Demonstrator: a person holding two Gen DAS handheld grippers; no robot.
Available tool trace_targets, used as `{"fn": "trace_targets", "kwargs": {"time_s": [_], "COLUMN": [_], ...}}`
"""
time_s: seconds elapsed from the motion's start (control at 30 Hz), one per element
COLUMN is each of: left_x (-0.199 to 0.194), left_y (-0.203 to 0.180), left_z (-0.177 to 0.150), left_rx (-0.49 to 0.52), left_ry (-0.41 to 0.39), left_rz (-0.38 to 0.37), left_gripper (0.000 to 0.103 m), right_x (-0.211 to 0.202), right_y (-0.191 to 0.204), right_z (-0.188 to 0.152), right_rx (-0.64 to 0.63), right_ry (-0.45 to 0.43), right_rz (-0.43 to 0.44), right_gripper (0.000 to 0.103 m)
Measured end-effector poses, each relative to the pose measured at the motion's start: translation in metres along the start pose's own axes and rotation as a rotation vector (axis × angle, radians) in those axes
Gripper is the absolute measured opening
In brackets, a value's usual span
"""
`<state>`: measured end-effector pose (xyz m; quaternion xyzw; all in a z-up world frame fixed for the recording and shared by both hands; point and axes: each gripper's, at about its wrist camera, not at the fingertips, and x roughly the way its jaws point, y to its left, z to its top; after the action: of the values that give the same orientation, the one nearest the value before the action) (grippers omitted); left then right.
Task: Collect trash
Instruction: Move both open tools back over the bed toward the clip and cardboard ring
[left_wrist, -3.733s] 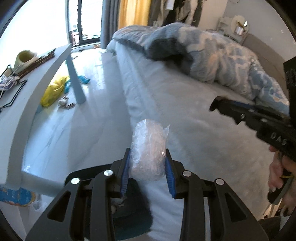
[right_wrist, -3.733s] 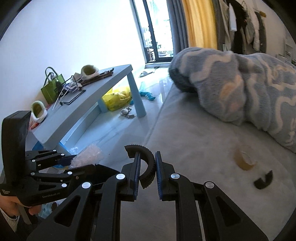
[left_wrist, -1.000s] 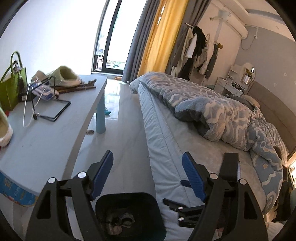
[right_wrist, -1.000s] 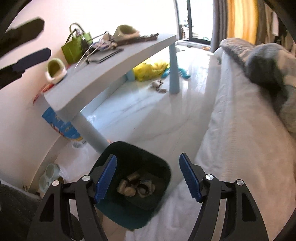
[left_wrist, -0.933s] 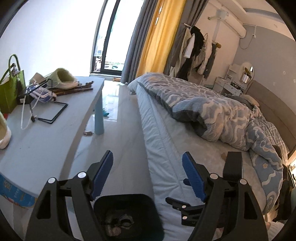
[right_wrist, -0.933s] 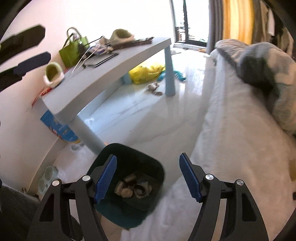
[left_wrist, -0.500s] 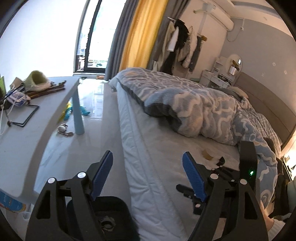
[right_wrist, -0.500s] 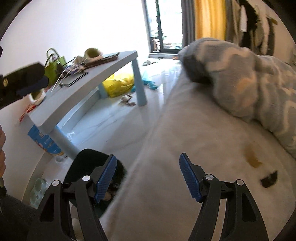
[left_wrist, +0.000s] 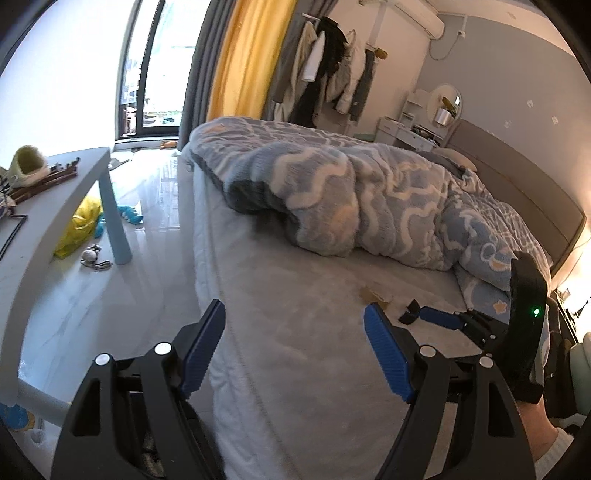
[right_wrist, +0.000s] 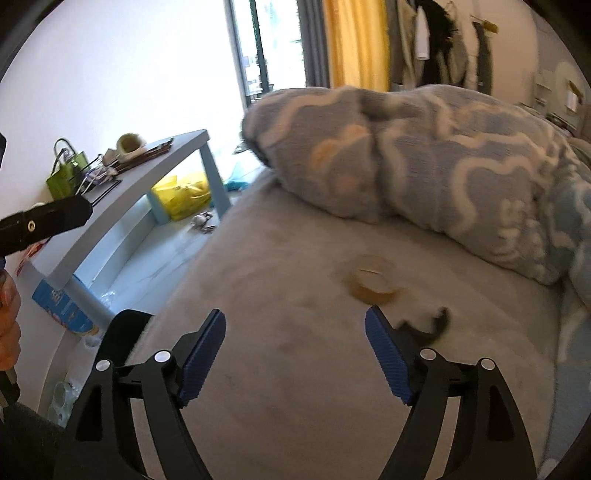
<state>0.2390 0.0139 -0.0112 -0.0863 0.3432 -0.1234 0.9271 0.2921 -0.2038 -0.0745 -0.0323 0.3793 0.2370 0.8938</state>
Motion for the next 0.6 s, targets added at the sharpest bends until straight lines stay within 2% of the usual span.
{"fn": "trace_targets", "kwargs": {"time_s": [0.33,0.6], "left_x": [0.037,0.067], "left_y": [-0.032,-0.041], "left_z": [-0.004,0.002], "left_rx": [0.043,0.064], "left_ry": [0.047,0.077], "left_rz": [-0.028,-0.049], "left_gripper": [0.080,0.080], "right_x": [-0.008,0.011], "right_y": [-0.053,-0.074], "right_z": [-0.011,-0.010], "right_rx": [0.044,0.034], "right_ry": [-0.005,0.033], "right_rz": [-0.051,-0.061], "right_gripper": [0.082,0.082]}}
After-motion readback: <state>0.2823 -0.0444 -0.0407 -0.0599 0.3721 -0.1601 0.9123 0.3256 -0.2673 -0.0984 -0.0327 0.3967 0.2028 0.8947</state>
